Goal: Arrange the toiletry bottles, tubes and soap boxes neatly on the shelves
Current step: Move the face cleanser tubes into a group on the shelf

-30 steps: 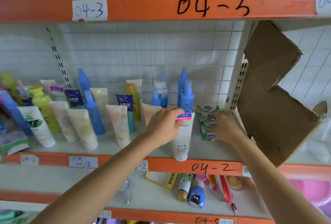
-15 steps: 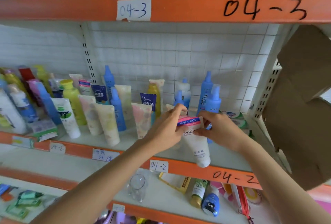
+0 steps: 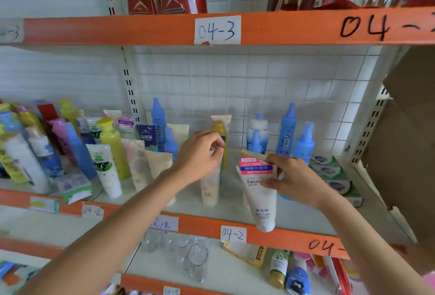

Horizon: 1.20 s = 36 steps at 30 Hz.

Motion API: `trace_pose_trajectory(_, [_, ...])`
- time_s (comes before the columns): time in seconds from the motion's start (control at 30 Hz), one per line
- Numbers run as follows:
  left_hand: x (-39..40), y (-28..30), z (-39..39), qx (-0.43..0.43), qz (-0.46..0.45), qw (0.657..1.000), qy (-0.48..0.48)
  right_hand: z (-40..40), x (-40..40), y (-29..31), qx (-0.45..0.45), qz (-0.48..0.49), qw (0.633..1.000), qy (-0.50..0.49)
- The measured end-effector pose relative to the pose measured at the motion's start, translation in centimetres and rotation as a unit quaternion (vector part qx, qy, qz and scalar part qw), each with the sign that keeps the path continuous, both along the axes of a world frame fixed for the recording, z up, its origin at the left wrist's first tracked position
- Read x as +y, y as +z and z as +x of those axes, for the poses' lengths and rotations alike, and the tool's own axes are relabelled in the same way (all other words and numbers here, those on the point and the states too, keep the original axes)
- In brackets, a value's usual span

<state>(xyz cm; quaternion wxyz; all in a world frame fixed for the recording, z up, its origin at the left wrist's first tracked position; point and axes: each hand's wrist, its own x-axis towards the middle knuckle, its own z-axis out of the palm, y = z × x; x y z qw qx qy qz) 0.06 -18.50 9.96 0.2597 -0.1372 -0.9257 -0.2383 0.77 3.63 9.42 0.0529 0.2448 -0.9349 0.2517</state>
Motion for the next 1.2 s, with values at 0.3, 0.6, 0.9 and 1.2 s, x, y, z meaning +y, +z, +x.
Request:
trace_pose_trajectory(0.3, [1.4,1.9,-6.5,-0.067,-0.078,0.995,-0.013,1.8,2.7,-0.1,-0.004,0.005,0.997,-0.073])
trace_pose_trajectory(0.6, [-2.2,1.4,-9.6,-0.26,-0.124,0.956,0.054,2.1,1.8,-0.3,-0.011,0.005,0.996,-0.094])
trace_pose_trajectory(0.9, [-4.0,1.2,-8.2,-0.166,-0.04,0.985,0.041,2.4,-1.5,-0.2,-0.001,-0.003,0.997,-0.082])
trace_pose_trajectory(1.2, [-10.4,5.4,-5.2,0.006,0.071,0.997,0.004,2.4,-6.7,0.7,0.032,-0.098,0.992,-0.08])
